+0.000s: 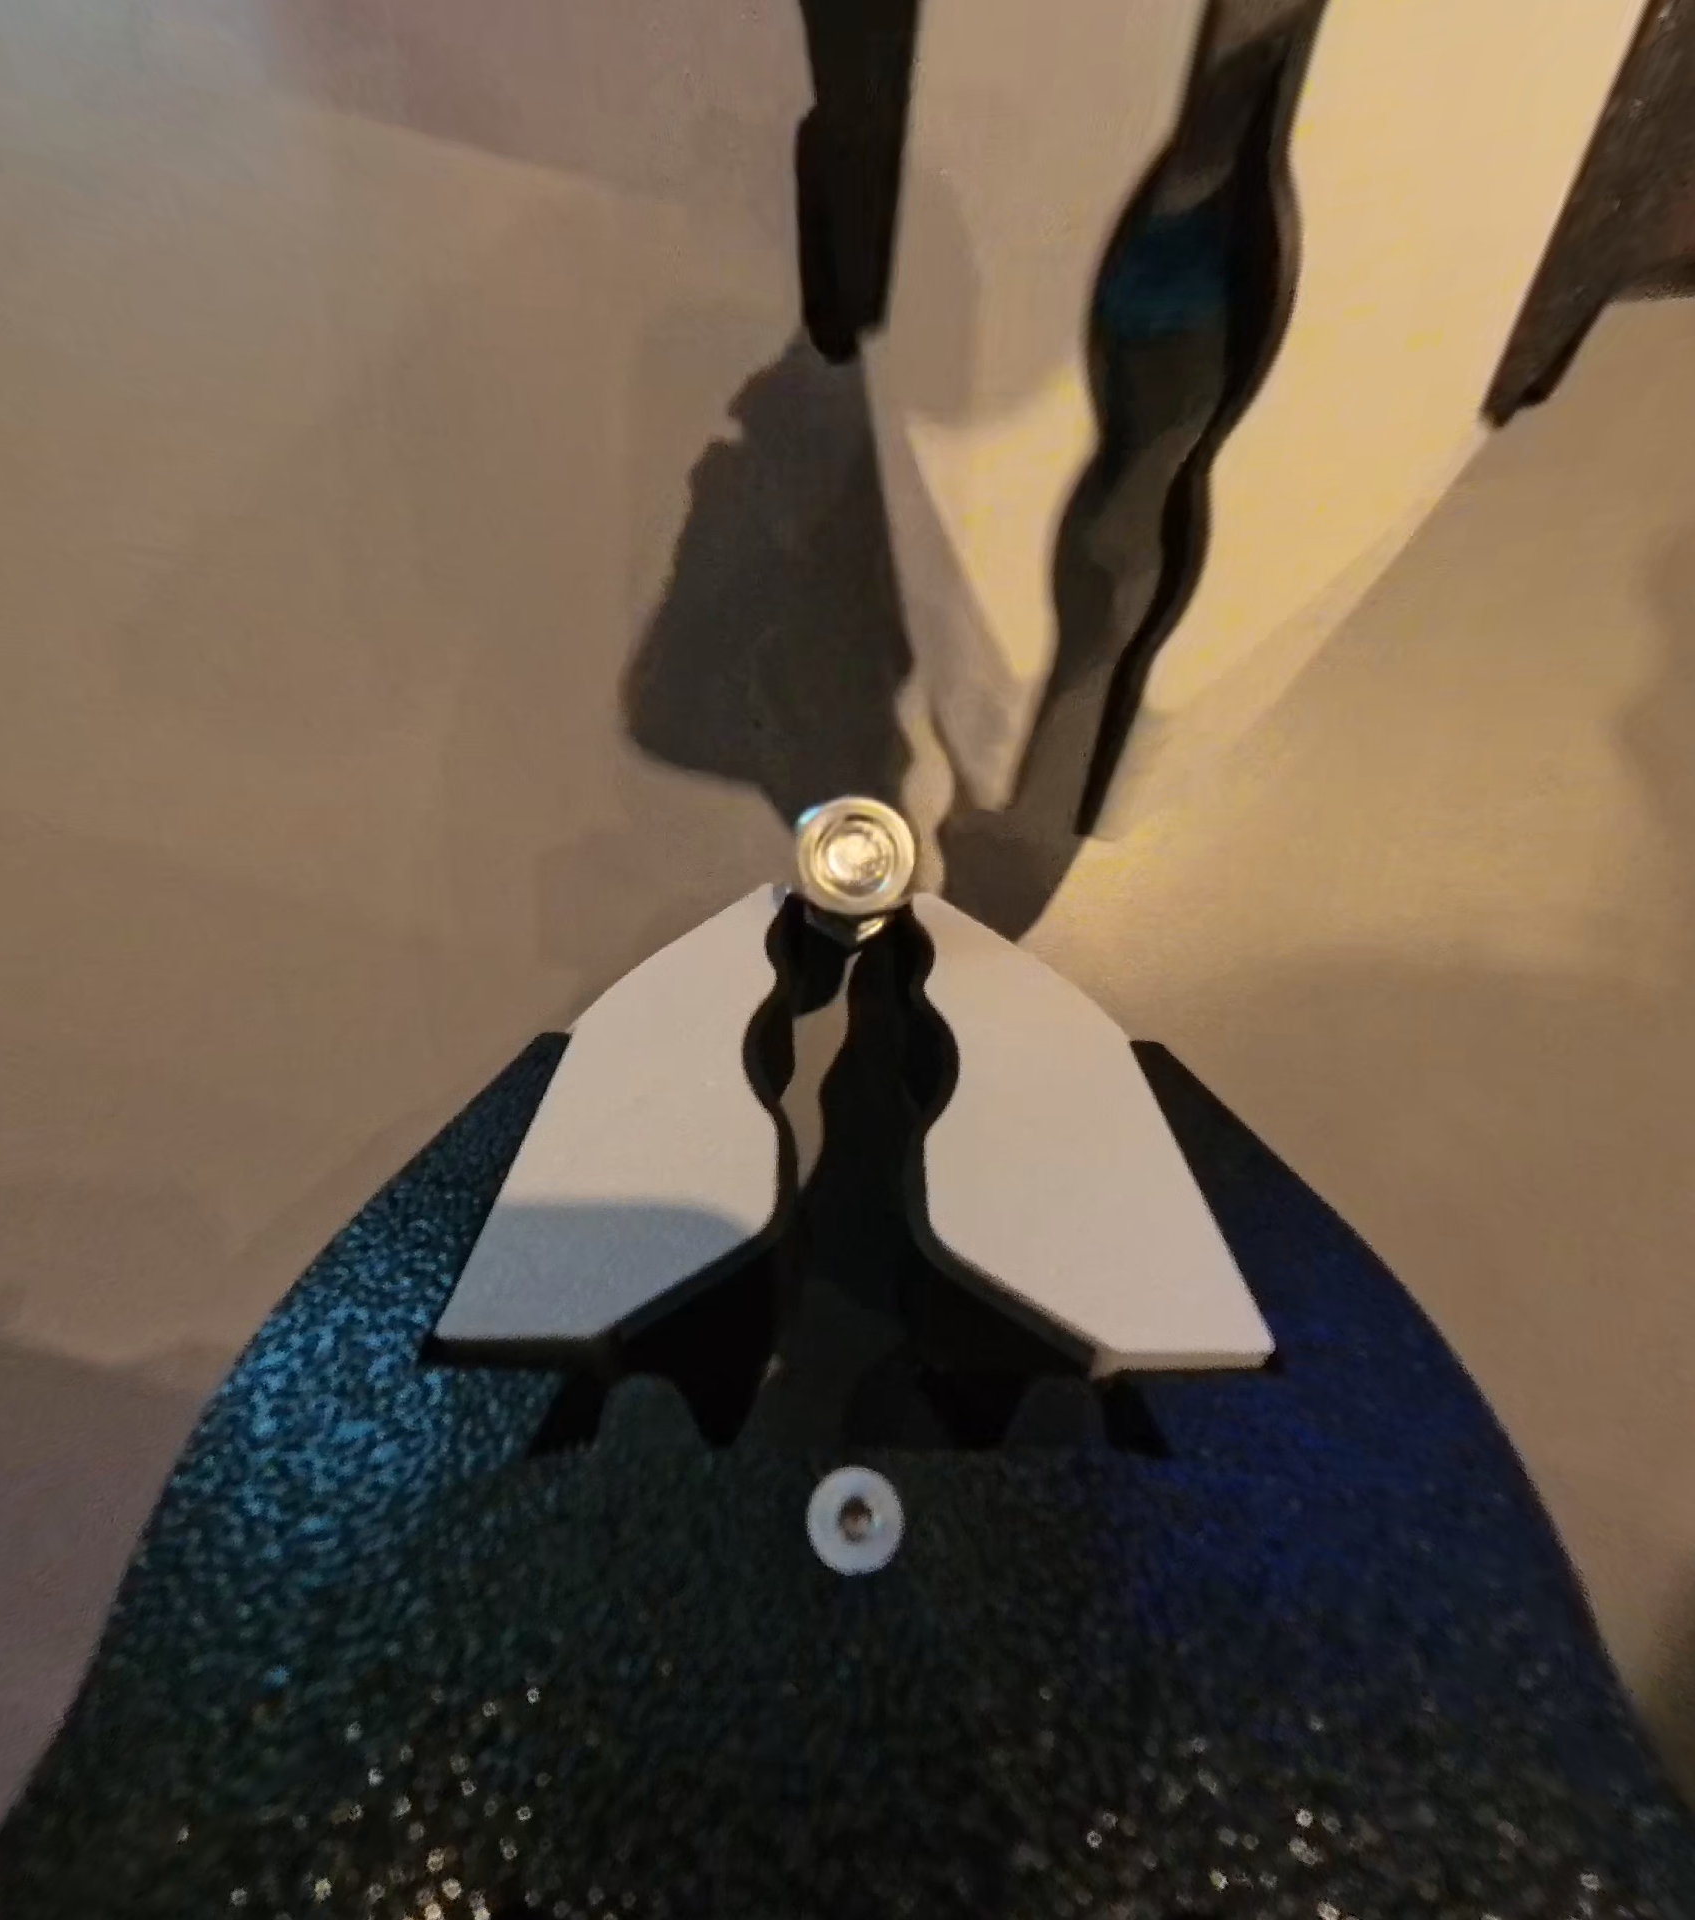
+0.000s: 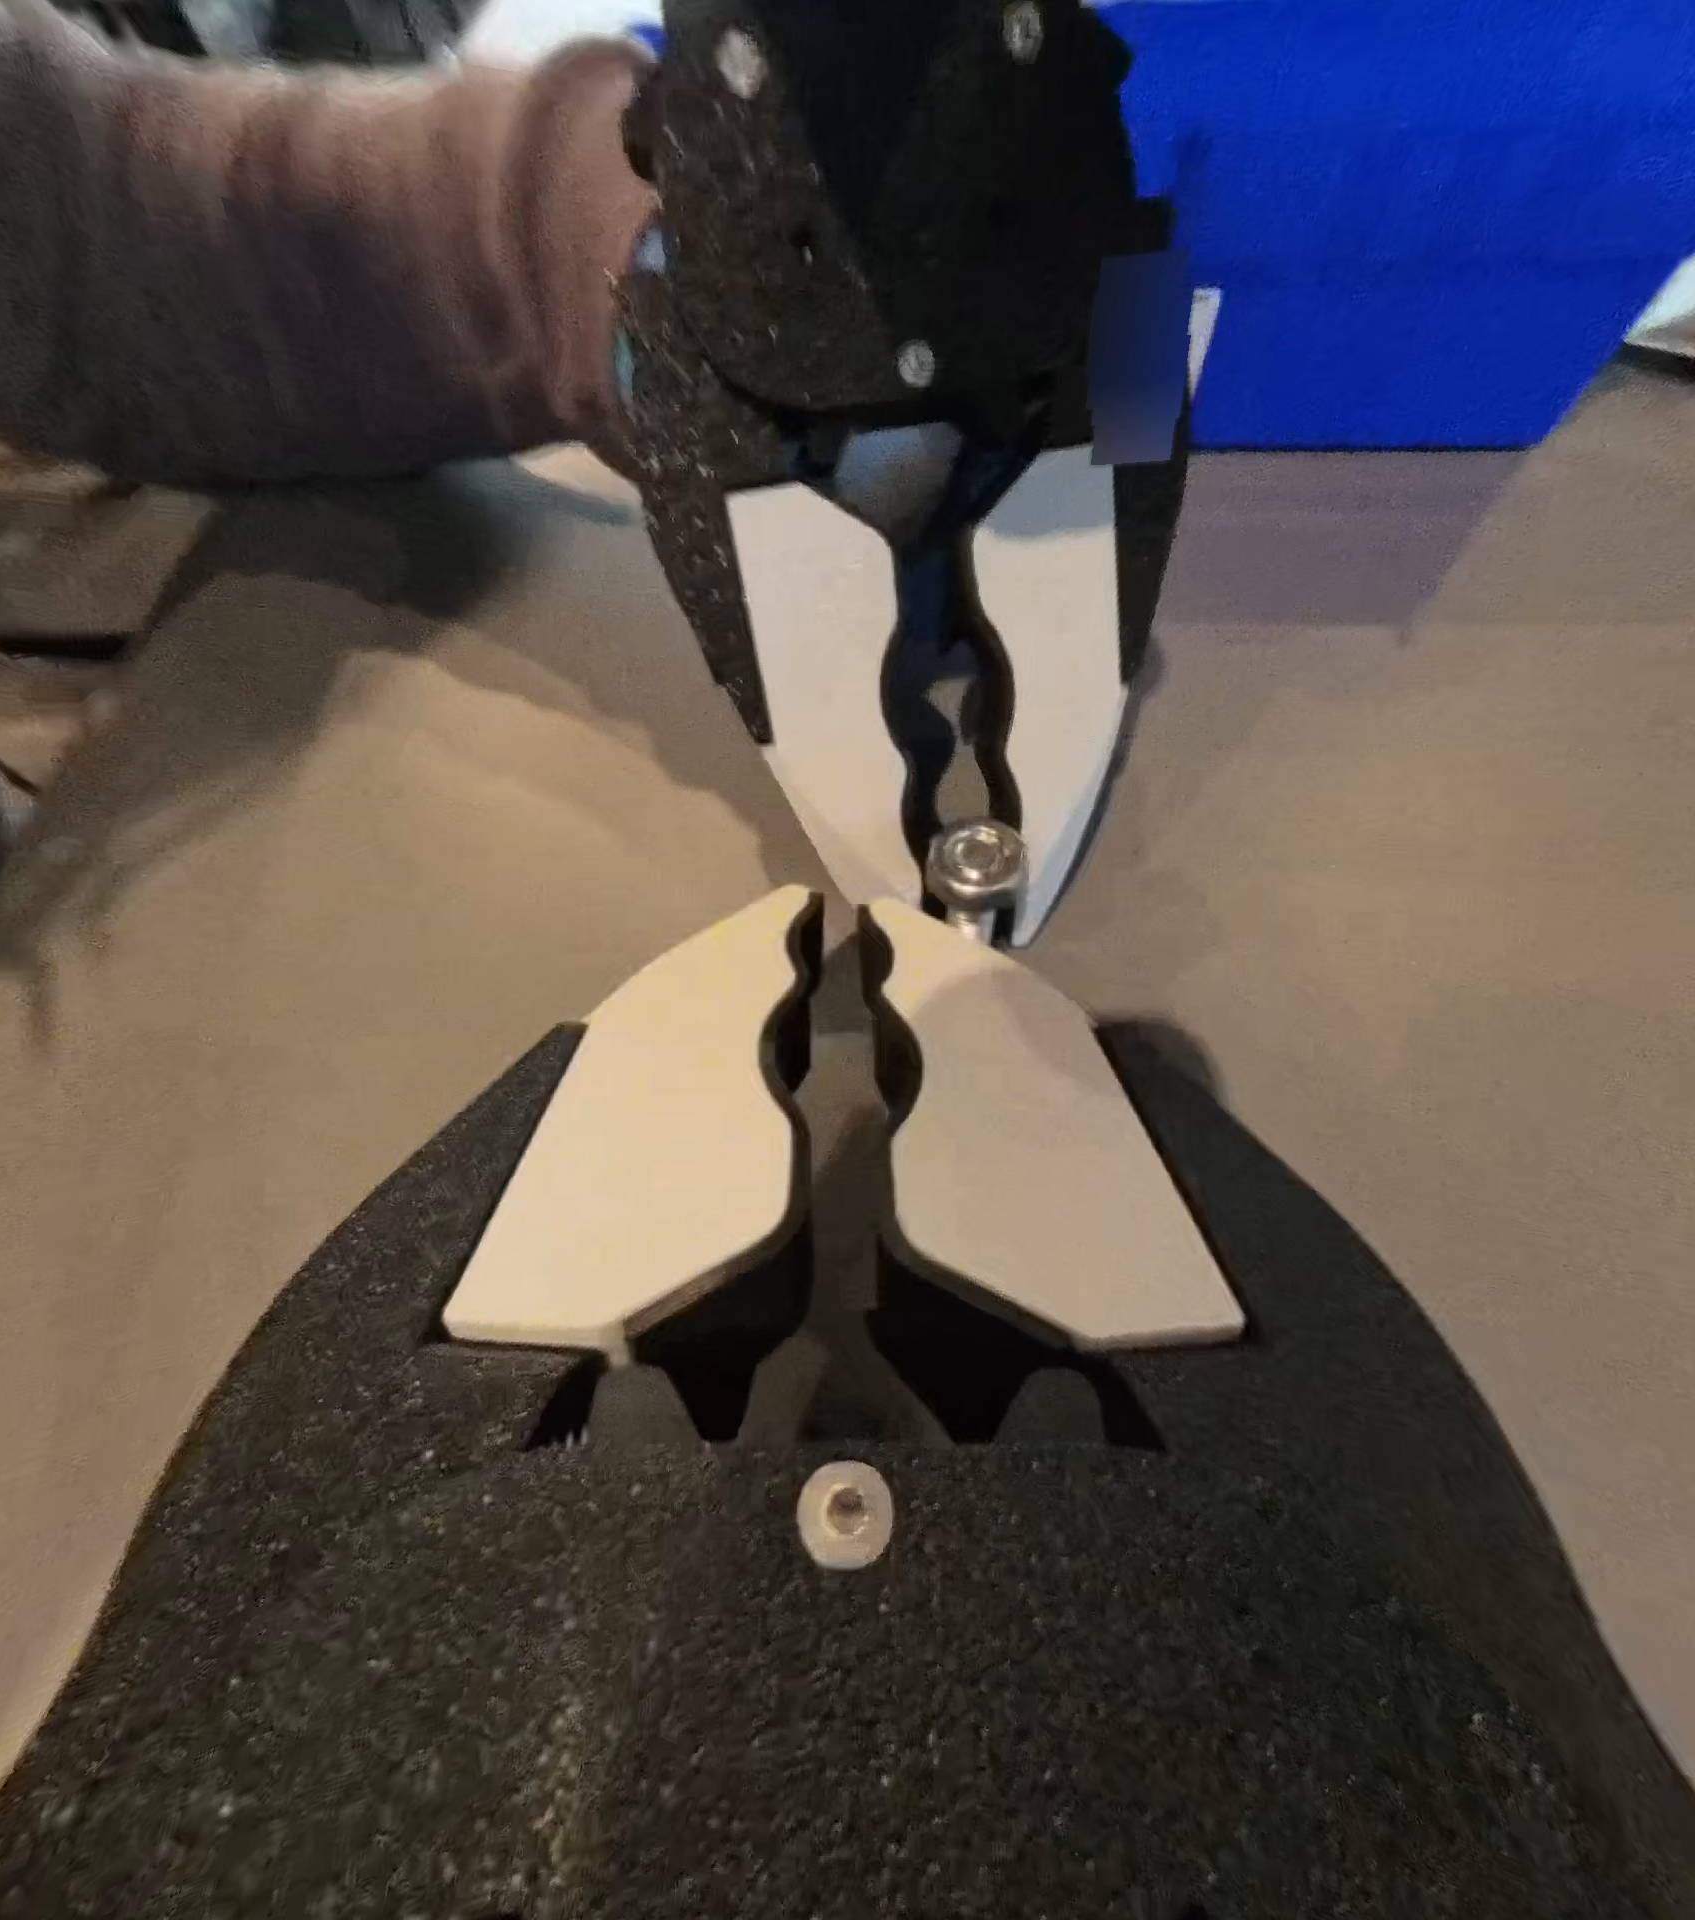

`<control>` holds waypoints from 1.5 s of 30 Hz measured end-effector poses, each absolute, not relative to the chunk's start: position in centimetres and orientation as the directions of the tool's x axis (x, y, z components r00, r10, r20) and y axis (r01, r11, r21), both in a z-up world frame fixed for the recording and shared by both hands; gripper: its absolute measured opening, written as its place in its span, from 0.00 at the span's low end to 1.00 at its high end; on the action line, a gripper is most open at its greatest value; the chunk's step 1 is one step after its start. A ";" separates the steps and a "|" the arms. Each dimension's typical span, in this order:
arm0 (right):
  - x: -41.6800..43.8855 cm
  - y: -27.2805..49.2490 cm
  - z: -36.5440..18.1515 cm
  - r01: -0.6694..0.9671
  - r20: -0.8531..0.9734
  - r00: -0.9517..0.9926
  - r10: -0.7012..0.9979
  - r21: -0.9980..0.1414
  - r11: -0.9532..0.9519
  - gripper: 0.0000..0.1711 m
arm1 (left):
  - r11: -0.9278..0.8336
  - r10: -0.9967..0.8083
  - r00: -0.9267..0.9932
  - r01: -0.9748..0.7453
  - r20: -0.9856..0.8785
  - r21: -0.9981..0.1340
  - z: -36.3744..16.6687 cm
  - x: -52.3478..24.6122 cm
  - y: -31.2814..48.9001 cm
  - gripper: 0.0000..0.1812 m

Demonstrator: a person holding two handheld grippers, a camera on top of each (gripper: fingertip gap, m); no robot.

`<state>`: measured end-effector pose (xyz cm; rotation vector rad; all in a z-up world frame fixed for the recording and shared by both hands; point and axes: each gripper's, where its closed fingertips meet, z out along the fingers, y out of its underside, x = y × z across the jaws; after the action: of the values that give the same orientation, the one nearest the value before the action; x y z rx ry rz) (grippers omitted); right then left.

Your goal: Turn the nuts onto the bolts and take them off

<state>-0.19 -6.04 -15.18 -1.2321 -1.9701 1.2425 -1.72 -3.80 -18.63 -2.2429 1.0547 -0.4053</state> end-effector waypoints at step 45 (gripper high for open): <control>-0.3 -5.9 -15.4 0.440 -0.056 -0.451 0.891 -0.882 0.167 0.04 | -0.487 -0.772 0.635 -0.577 0.015 -0.656 -18.6 -1.8 -3.8 0.09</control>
<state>-0.35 -5.86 -15.39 -1.2547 -1.9669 1.2306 -1.78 -3.77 -18.62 -2.2357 1.0489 -0.4108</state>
